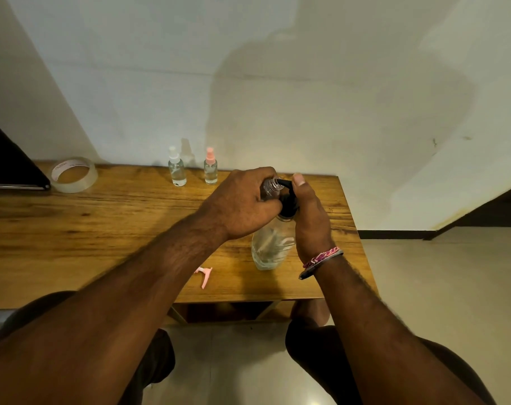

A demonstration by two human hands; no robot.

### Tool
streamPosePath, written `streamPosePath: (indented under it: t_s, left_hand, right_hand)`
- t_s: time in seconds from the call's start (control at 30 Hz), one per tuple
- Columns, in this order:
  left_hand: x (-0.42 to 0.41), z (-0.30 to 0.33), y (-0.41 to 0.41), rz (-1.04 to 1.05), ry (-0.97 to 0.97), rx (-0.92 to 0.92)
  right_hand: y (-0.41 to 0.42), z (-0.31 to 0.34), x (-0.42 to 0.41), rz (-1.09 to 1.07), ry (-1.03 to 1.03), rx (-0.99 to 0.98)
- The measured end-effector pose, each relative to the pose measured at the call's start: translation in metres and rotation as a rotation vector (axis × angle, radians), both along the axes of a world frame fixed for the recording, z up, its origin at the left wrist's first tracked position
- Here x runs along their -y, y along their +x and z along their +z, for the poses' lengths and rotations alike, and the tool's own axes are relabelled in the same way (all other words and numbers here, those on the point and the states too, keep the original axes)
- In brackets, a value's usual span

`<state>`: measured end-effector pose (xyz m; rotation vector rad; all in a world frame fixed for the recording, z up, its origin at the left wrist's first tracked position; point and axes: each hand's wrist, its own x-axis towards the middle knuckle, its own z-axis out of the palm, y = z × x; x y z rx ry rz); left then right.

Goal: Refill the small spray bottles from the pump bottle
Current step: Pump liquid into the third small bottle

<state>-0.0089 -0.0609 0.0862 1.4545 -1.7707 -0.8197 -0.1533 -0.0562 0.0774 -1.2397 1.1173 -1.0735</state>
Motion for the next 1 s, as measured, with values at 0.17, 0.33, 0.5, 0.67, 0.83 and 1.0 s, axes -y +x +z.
streamPosePath:
  t_s: [0.17,0.33,0.5,0.67,0.83,1.0]
  left_hand:
    - [-0.001,0.000,0.000,0.000,0.000,-0.005]
    - [-0.002,0.002,0.001,-0.002,0.007,-0.006]
    - [-0.002,0.002,0.000,-0.007,0.006,0.002]
    - [-0.001,0.002,0.000,0.003,0.009,0.006]
    - [-0.001,0.002,-0.001,0.003,0.007,-0.004]
    - [-0.001,0.000,0.000,0.004,0.009,0.009]
  right_hand:
    - [-0.004,-0.001,0.003,0.077,0.000,0.064]
    - [-0.008,-0.006,0.004,0.123,0.013,0.112]
    - [-0.008,-0.007,0.006,0.114,0.001,0.088]
    - [-0.004,-0.012,0.005,0.030,0.008,0.080]
    - [-0.002,-0.016,0.008,-0.016,0.028,0.083]
    - [0.000,-0.017,0.008,-0.067,0.061,0.100]
